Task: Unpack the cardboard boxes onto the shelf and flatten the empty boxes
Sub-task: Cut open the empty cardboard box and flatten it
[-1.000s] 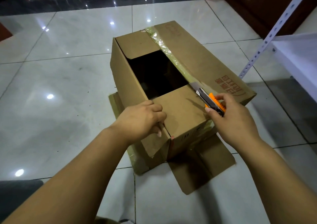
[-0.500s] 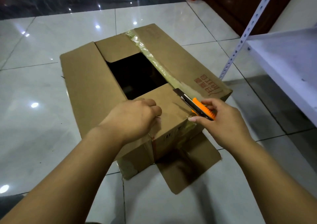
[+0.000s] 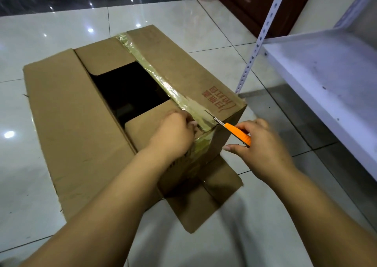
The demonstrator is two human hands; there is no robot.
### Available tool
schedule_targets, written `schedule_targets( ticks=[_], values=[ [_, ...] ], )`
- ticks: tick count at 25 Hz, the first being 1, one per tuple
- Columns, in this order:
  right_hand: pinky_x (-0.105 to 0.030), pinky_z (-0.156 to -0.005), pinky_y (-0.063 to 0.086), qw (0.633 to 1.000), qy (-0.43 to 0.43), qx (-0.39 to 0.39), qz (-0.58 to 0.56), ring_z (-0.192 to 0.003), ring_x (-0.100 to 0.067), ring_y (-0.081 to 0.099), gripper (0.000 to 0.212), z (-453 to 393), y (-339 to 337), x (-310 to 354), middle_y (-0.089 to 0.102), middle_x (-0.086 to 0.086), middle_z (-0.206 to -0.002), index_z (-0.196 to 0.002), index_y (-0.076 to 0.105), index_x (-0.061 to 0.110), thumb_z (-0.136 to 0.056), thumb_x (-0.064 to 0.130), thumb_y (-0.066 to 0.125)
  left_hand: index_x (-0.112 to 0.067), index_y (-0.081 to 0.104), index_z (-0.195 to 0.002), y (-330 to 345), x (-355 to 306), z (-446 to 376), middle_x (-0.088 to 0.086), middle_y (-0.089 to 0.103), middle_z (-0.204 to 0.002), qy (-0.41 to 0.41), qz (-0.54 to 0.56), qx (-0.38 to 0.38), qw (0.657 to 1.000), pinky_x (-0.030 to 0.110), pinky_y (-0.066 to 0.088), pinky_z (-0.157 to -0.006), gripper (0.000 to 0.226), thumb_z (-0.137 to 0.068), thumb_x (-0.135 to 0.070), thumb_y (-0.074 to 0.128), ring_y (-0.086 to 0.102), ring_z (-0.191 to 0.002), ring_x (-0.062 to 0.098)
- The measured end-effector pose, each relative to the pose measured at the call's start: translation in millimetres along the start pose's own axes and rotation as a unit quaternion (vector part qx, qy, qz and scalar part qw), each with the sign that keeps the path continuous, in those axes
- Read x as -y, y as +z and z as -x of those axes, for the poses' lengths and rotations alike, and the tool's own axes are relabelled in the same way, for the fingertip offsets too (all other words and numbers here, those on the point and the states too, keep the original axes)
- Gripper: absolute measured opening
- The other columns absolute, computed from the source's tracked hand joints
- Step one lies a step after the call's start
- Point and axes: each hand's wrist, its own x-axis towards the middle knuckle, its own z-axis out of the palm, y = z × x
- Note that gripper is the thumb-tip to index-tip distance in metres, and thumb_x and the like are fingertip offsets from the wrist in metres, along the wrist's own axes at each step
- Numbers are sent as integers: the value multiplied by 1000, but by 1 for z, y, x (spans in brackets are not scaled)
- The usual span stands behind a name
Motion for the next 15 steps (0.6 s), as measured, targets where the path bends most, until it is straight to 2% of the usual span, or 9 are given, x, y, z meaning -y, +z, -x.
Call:
schedule_targets(
  ticks=[2,3,5,7,9,12,15],
  values=[
    [-41,-80,52,1000,-5,21,0,-91,-17,53,50,0,-3,-3,50,5,-103,-112,58,27,-72,50,77,-12,58,-89,3,-2,-5,4,66,-95,-78,124,0,989,39,55,-83,13,-98,-17,49,64,-92,28],
    [-41,-80,53,1000,-6,30,0,-90,-18,54,50,0,-5,-4,54,4,-103,-112,57,28,-72,50,77,-13,56,-82,3,-2,-7,6,67,-91,-106,162,-6,981,39,55,-82,17,-98,-14,50,65,-89,30],
    [-41,-78,53,999,-3,47,-7,-87,-20,57,49,1,-10,-6,60,3,-99,-112,57,29,-72,49,78,-15,56,-77,1,-3,-10,9,65,-80,-154,232,-5,960,31,51,-68,20,-97,-12,51,60,-70,25],
    [-39,-77,52,998,-4,67,-4,-85,-19,58,50,4,-12,-6,62,6,-93,-113,55,33,-72,50,77,-13,59,-82,-1,-4,-10,8,65,-76,-188,291,9,938,26,42,-54,16,-96,-11,52,52,-58,16],
    [-36,-76,51,996,-21,83,30,-86,-17,56,51,7,-13,-4,60,8,-92,-117,52,36,-75,53,73,-9,67,-88,-1,-3,-13,10,68,-85,-201,325,24,924,24,39,-52,14,-94,-12,55,51,-64,16],
    [-34,-77,50,991,-49,95,78,-93,-17,54,52,11,-10,-1,57,7,-102,-127,46,40,-82,61,61,-10,68,-89,4,-7,-14,3,68,-83,-205,359,9,910,18,41,-47,14,-95,-12,56,52,-66,12],
    [-33,-81,48,988,-63,102,95,-105,-18,52,50,15,-8,-1,56,4,-118,-136,40,39,-91,61,45,-11,61,-104,8,-13,-11,2,64,-78,-207,407,-7,889,12,40,-38,10,-93,-11,59,59,-47,3]
  ],
)
